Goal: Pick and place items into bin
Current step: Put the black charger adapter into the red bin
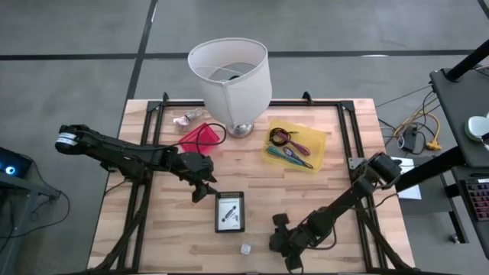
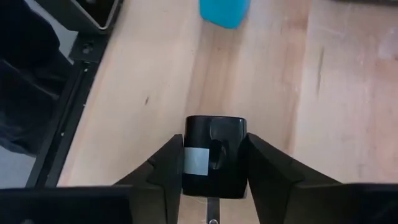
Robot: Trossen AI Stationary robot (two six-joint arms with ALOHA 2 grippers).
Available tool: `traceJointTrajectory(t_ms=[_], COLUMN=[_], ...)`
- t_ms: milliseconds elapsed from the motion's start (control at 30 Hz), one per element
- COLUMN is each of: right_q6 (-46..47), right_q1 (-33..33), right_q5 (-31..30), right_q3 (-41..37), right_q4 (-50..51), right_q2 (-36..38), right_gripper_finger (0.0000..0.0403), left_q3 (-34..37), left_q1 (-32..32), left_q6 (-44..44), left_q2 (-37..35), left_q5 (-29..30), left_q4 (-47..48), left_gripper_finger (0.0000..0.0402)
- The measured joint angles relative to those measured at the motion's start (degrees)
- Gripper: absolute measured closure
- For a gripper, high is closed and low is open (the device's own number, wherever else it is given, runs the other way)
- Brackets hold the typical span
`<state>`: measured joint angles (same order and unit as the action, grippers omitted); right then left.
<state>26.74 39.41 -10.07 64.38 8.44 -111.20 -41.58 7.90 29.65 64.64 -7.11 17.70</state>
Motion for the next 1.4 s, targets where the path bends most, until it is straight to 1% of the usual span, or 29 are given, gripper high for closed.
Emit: traceJointTrajectory(t_ms=[300, 433, 567, 600, 667, 767, 867, 967, 1033, 1133, 1233, 1300, 1400], right_q6=[1.5, 0.5, -2.1, -3.0, -5.2, -8.9, -11.4, -13.8, -15.1, -18.7, -22.1, -23.9, -25.4], right_q1=[-2.2, -4.2, -6.5, -7.0, -8.4, -10.5, -12.5, -14.4, -15.5, -16.9, -18.0, -18.5, -19.2], right_q5=[0.0, -0.8, -5.3, -6.7, -10.5, -17.9, -25.5, -30.0, -32.5, -33.6, -33.7, -33.6, -33.6], right_q3=[0.0, -0.1, -0.1, -0.1, 0.3, 1.5, 3.5, 5.7, 7.1, 9.0, 10.2, 10.9, 11.6], right_q4=[3.4, 5.6, 7.0, 7.2, 6.9, 6.6, 6.4, 5.8, 5.8, 5.8, 5.6, 5.7, 5.4], right_q2=[1.1, 3.3, 6.1, 6.9, 8.3, 9.6, 9.7, 9.8, 9.6, 9.5, 9.5, 9.4, 9.4], right_gripper_finger=[0.0277, 0.0277, 0.0277, 0.0277, 0.0277, 0.0277, 0.0277, 0.0277, 0.0277, 0.0277, 0.0277, 0.0277, 0.0277], left_q3=[0.0, -0.1, -0.5, -0.5, -0.3, 0.0, 0.0, 0.0, 0.0, 0.0, -0.1, 0.0, -0.1], left_q1=[0.0, 0.0, 0.0, 0.0, 0.0, -0.1, -0.1, -0.1, -0.1, -0.1, -0.1, -0.4, -0.8], left_q6=[0.0, 0.0, 0.4, 1.7, 5.7, 13.0, 17.2, 20.6, 23.2, 26.0, 28.3, 29.9, 30.0], left_q2=[0.0, 0.0, 0.0, 0.0, 0.0, 0.3, 0.6, 1.0, 1.1, 1.6, 2.1, 2.4, 3.2], left_q5=[0.0, 0.0, 0.0, 0.0, 0.0, 0.7, 0.8, 1.3, 2.9, 7.7, 11.2, 12.1, 12.2], left_q4=[-0.1, -0.1, -0.6, -1.1, -3.9, -7.7, -11.9, -17.8, -20.6, -21.6, -21.9, -21.7, -22.2], left_gripper_finger=[0.0177, 0.0177, 0.0177, 0.0177, 0.0177, 0.0177, 0.0177, 0.0177, 0.0177, 0.0177, 0.0177, 0.0177, 0.0177])
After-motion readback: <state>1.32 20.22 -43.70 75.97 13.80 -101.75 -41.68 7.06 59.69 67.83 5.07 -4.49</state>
